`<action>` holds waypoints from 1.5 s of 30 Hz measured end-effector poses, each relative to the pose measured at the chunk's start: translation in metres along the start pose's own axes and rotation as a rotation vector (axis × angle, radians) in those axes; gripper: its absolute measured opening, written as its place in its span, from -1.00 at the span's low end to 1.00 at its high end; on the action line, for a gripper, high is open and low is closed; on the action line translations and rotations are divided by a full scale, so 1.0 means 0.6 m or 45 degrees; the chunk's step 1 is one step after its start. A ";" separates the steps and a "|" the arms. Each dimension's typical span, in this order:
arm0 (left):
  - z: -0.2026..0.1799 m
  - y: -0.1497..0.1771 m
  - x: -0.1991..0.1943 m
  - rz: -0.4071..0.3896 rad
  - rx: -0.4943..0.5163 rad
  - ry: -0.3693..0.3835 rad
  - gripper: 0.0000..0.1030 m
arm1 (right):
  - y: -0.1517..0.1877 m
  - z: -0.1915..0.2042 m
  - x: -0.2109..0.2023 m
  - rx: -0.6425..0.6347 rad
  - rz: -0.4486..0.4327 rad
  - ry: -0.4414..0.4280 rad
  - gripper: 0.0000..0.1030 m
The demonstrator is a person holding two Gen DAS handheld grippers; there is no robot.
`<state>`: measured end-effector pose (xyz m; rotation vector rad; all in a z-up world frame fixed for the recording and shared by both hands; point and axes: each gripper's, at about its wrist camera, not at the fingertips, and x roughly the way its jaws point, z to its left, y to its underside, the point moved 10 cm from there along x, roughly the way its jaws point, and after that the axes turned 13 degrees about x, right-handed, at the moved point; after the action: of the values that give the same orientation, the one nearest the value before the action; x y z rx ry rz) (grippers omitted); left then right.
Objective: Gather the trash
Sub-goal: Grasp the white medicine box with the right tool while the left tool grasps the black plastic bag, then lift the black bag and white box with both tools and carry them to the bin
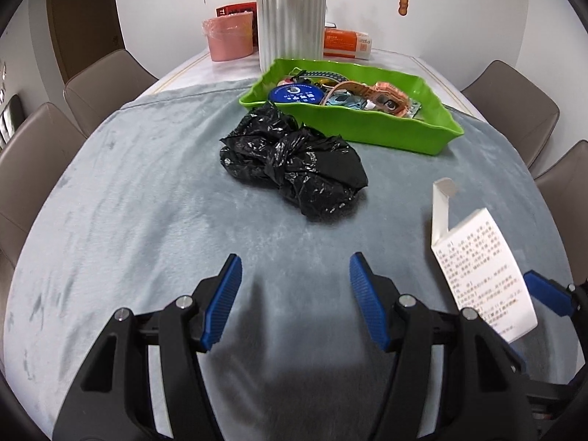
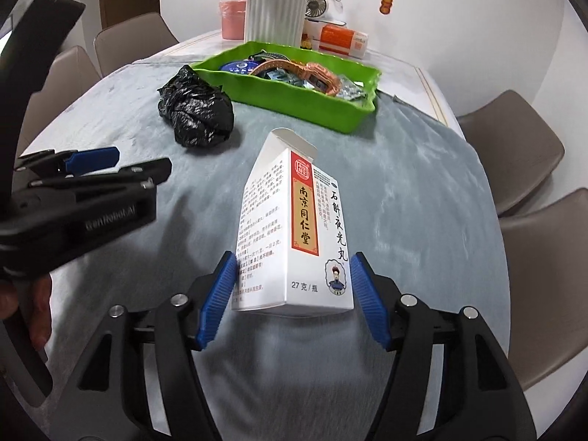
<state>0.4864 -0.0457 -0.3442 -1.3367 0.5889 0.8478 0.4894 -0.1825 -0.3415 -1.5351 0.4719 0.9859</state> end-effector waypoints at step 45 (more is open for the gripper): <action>0.031 -0.066 0.006 -0.142 0.018 0.023 -0.66 | -0.064 0.052 0.011 0.023 -0.059 -0.135 -0.01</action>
<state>0.5185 -0.0275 -0.3203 -1.3528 0.5286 0.7403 0.5124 -0.1428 -0.3222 -1.4634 0.3682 1.0185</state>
